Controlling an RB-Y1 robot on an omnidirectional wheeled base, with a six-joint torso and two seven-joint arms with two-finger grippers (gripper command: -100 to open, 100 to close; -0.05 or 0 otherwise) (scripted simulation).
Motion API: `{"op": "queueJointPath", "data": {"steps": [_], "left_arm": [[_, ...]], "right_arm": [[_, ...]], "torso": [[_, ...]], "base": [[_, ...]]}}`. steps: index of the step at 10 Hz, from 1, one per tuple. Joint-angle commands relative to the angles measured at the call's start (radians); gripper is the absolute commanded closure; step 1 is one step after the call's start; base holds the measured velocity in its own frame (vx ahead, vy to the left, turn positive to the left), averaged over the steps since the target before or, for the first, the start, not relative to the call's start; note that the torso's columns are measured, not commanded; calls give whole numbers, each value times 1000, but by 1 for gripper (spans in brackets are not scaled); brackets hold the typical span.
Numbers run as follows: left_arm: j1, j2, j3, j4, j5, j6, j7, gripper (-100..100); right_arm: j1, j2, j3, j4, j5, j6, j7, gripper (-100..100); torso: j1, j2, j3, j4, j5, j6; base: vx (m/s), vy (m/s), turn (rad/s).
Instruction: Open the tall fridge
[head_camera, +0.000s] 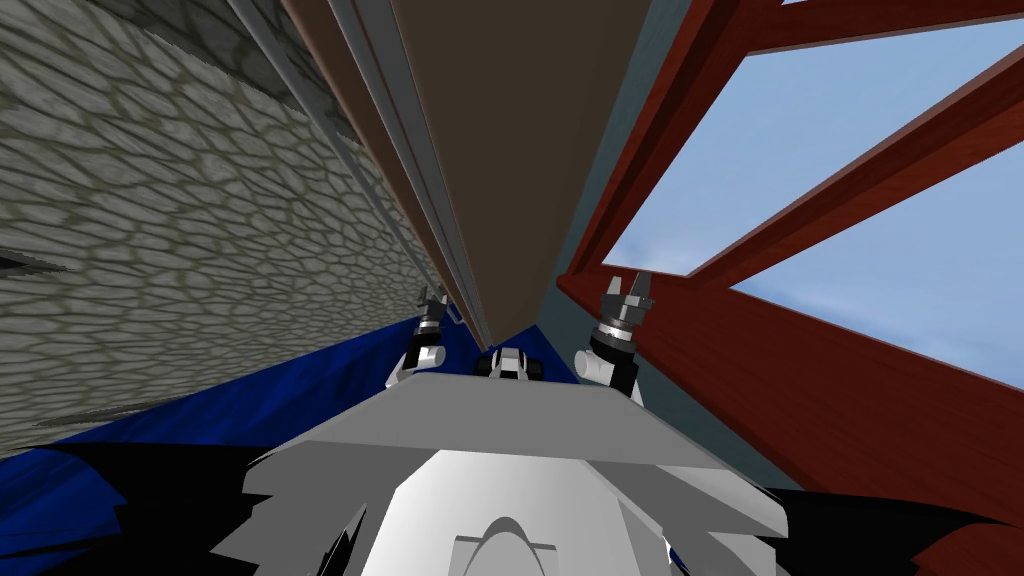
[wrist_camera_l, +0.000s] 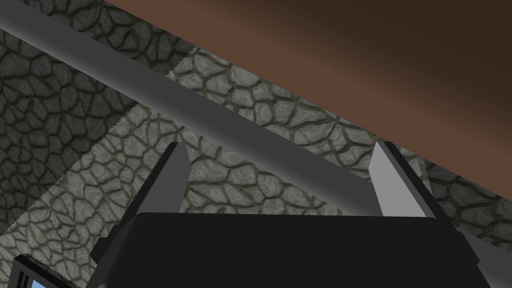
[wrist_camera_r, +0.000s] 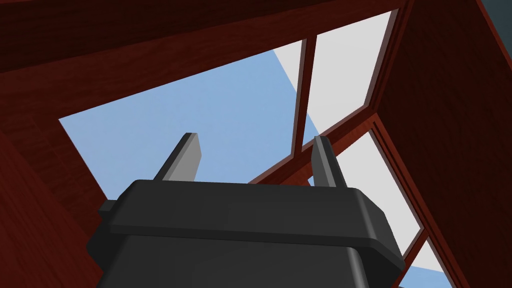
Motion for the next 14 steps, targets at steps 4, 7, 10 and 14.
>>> {"op": "queueJointPath", "data": {"steps": [4,7,10,14], "left_arm": [[0,11,4,87,15,-6,10,-100],[-4,13,7,119,22,-13,14,-100],[-8,7,11,154,31,-22,20,-100],[-14,-12,17,203,44,-36,30,-100]], "right_arm": [[0,0,0,0,0,0,0,0],[0,0,0,0,0,0,0,0],[0,0,0,0,0,0,0,0],[0,0,0,0,0,0,0,0]], "torso": [[0,-1,0,0,0,0],[3,-2,-1,-2,2,-1],[-1,-1,0,0,0,1],[-7,10,5,10,-8,0]], "base": [[15,-15,27],[7,-15,26],[18,-22,32],[11,-16,31]]}}
